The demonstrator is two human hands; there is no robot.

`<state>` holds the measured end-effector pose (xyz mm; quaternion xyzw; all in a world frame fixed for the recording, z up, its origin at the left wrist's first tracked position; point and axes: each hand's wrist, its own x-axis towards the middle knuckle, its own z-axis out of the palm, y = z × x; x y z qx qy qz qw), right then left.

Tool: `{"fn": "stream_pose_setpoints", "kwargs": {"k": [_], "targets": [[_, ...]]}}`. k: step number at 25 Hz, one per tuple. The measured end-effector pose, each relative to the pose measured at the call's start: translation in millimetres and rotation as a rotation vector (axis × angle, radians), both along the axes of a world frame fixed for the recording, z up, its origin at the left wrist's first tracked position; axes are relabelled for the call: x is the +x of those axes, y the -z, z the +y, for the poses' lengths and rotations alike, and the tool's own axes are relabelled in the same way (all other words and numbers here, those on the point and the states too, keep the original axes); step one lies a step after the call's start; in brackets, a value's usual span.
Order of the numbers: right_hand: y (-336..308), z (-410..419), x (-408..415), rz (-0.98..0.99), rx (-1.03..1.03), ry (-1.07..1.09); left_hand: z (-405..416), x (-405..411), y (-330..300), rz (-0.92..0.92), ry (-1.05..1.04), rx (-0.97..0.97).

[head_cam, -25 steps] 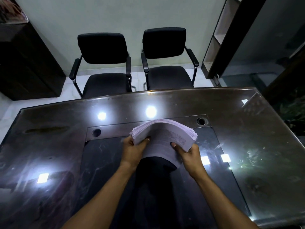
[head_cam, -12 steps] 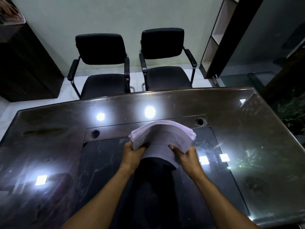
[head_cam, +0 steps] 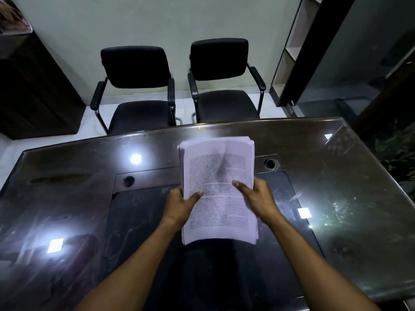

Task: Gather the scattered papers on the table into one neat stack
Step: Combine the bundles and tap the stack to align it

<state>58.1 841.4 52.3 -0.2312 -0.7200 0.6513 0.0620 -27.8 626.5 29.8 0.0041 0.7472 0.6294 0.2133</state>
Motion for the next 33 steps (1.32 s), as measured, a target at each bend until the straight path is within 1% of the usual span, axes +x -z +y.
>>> {"fn": "stream_pose_setpoints", "kwargs": {"k": [2,6,10,12,14,17,21,23,26,30,31,33], "targets": [[-14.1,7.3,-9.8,0.038,-0.082,-0.007,2.8,-6.2,-11.0,-0.031,0.002,0.087],[-38.8,19.1,-16.5,-0.008,-0.205,-0.036,9.7,-11.0,-24.8,-0.138,-0.036,0.225],[-13.6,15.7,8.4,-0.115,-0.261,-0.127,-0.7,0.8,-6.2,-0.294,-0.111,0.276],[2.7,7.6,28.4,-0.17,-0.3,-0.16,-10.4,12.2,8.8,-0.374,-0.099,0.26],[9.1,2.6,41.1,-0.202,-0.3,-0.18,-15.7,21.6,16.6,-0.413,-0.078,0.243],[3.6,8.2,38.2,-0.163,-0.277,-0.128,-14.4,18.4,8.0,-0.421,-0.058,0.277],[-22.2,13.4,28.0,-0.054,-0.367,-0.057,-7.9,6.2,-13.6,-0.439,0.01,0.416],[-20.0,5.7,27.0,-0.052,-0.375,-0.021,-4.2,11.3,-9.4,-0.442,-0.01,0.396],[-6.2,-1.2,31.1,-0.1,-0.368,0.019,-6.5,20.2,1.6,-0.44,-0.05,0.336],[1.2,6.8,31.8,-0.1,-0.407,0.038,-7.5,21.2,5.4,-0.418,-0.084,0.342],[4.0,6.5,31.5,-0.113,-0.368,0.028,-4.7,23.0,8.7,-0.396,-0.103,0.311],[17.2,4.7,33.4,-0.168,-0.191,-0.015,-0.5,30.8,19.2,-0.34,-0.117,0.193]]}}
